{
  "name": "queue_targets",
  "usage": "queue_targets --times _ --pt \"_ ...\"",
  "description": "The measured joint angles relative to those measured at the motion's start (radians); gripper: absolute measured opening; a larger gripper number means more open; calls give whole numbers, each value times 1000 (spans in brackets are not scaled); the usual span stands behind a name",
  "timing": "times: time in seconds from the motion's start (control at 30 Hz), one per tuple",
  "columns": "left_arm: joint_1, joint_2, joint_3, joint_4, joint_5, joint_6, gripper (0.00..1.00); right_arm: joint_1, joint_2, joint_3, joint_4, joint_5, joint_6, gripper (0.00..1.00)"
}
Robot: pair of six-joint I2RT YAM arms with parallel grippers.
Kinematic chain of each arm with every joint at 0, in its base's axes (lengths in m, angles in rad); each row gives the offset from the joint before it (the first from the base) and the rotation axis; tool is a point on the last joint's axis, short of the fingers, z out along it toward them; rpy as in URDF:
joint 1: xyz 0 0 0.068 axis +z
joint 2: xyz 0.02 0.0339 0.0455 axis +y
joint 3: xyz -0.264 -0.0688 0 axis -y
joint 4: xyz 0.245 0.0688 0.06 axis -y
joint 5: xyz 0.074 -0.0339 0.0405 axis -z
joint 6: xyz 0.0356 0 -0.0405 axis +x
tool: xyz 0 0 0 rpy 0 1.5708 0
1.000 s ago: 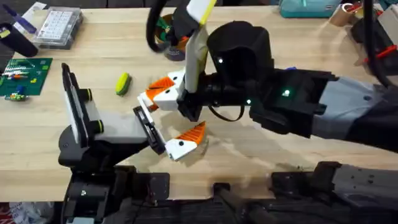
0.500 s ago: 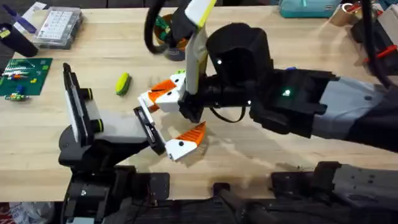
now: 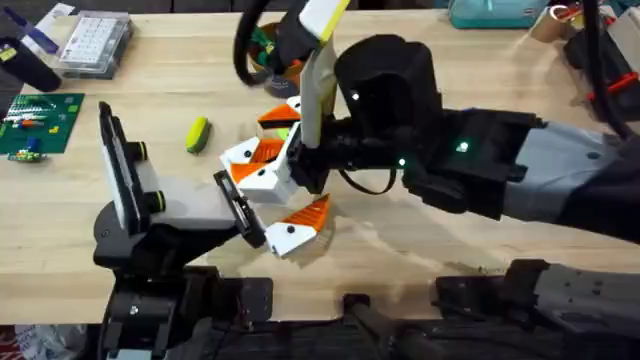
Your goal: Pick up the gripper from the table and insert it into the empty holder that is missing its gripper. Then pick up a screw, insert it into the mounting hole, and use the screwdriver to tighten it. Finally, clean up the table by picking up the vegetable and placing it into the bucket.
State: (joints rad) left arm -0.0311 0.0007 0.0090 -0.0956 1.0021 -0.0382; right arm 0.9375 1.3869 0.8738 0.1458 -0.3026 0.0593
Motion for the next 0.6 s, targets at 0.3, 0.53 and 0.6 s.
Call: queue_targets --times 0.3,0.53,0.6 --pt "2 0 0 0 0 1 987 8 0 0 58 -2 1 992" --pt "2 0 0 0 0 1 987 10 0 3 69 -15 21 992" --pt "2 0 0 0 0 1 987 10 0 20 23 -17 29 992"
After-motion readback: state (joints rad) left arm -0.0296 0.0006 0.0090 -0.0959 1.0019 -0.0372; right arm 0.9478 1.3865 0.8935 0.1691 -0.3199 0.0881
